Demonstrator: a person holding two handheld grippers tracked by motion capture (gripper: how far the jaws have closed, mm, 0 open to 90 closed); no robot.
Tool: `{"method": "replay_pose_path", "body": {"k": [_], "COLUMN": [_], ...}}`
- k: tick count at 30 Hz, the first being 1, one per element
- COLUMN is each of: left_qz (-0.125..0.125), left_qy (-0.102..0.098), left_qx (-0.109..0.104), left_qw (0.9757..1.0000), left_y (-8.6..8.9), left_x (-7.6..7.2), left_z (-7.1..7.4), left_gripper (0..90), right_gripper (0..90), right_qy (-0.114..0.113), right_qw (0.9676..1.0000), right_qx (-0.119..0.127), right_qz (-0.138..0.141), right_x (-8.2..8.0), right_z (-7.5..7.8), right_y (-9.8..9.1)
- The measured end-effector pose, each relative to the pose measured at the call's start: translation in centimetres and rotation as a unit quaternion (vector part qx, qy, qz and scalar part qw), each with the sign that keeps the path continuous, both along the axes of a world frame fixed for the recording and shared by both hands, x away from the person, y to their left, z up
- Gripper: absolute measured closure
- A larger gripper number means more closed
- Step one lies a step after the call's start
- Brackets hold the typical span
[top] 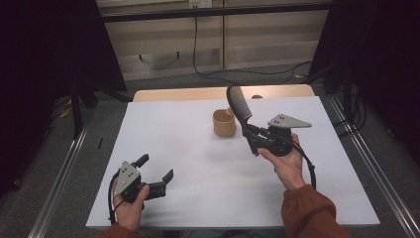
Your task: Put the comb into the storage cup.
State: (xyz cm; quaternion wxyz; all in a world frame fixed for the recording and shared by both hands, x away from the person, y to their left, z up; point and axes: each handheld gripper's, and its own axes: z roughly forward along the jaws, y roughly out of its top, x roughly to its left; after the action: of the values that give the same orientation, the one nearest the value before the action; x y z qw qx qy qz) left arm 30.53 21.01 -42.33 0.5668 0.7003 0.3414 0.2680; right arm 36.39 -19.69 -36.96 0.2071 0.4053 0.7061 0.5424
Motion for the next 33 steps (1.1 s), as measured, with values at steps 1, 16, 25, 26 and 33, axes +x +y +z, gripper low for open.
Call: {"method": "replay_pose_path", "body": {"k": [1,16,25,26,33], "left_qz": [0.000,-0.001,0.002,0.002,0.005], "left_qy": [0.000,-0.001,-0.001,-0.001,-0.006], "left_qx": [0.000,-0.006,-0.009,-0.009,-0.017], "left_qw": [1.0000,1.0000,1.0000,1.0000,0.9998], "left_y": [0.0,0.0,0.2,0.3,0.4], "left_x": [0.0,0.0,-0.2,-0.2,-0.4], "left_z": [0.0,0.0,0.0,0.0,0.0], "left_gripper": [2.2,2.1,2.1,2.1,2.2], "right_gripper": [73.3,73.2,73.2,73.2,73.2], "right_qy": [-0.002,-0.027,-0.030,-0.028,-0.031], "right_qw": [1.0000,0.9993,0.9990,0.9990,0.9990], "right_qx": [0.002,0.021,0.026,0.028,0.024], "right_qz": [0.001,0.011,0.019,0.019,0.019], "right_x": [0.1,2.3,4.0,4.2,5.3], "right_z": [0.1,1.1,0.9,0.9,1.4], "right_y": [0.1,1.4,2.0,2.1,2.3]}}
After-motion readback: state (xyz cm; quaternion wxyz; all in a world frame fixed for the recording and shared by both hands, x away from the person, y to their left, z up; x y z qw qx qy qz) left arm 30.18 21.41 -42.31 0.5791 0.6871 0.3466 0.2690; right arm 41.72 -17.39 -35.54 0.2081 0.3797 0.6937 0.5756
